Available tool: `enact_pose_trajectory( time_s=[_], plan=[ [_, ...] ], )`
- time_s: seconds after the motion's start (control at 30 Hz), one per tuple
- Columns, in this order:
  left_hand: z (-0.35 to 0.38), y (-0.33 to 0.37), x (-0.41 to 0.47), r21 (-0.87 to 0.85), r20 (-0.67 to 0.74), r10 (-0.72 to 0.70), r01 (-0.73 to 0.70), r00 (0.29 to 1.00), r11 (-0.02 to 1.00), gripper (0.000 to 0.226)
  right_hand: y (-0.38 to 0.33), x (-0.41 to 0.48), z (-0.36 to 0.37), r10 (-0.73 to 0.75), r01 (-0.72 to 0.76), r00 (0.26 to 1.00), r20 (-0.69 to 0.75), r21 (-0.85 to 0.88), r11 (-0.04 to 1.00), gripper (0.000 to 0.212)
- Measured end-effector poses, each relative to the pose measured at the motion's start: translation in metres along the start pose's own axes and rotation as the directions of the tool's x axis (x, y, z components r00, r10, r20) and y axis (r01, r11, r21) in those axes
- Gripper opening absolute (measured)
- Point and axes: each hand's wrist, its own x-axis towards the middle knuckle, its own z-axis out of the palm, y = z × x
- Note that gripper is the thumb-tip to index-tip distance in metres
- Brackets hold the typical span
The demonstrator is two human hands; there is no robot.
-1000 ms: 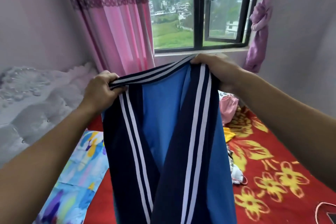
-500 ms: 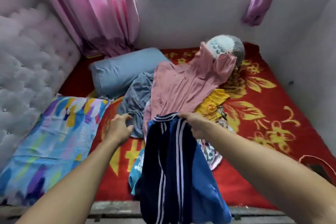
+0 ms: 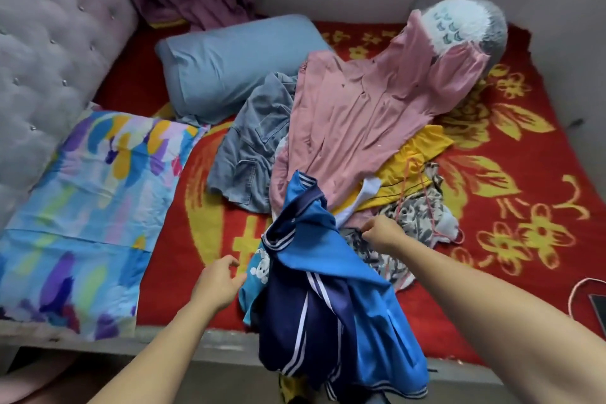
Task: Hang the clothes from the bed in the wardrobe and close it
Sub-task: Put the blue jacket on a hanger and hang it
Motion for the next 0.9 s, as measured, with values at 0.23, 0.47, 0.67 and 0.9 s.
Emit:
enact_pose_trajectory(
  time_s=[0.23,0.47,0.67,0.9],
  plan=[
    [0.063,0.046,0.066,-0.28,0.0,-0.172,0.165,0.985,0.946,0.071,0.002,0.089,-0.034,-0.178,0.134,0.977,-0.116,-0.31,0.941,0.041],
    [0.116,0.05,0.106,-0.588,-0.104,-0.25,0.143,0.963,0.796,0.011,-0.07,0.175,0.015,-0.558,0.535,0.819,0.135,-0.53,0.658,0.059],
    [0.105,0.059,0.084,-0.706,0.058,-0.279,0.237,0.958,0.668,0.022,-0.056,0.162,0.036,-0.62,0.59,0.781,0.075,-0.416,0.692,0.033],
    [0.095,0.074,0.065,-0.345,-0.113,-0.246,0.194,0.963,0.918,0.013,-0.065,0.093,-0.01,-0.655,0.614,0.741,-0.15,-0.245,0.75,0.023]
  ],
)
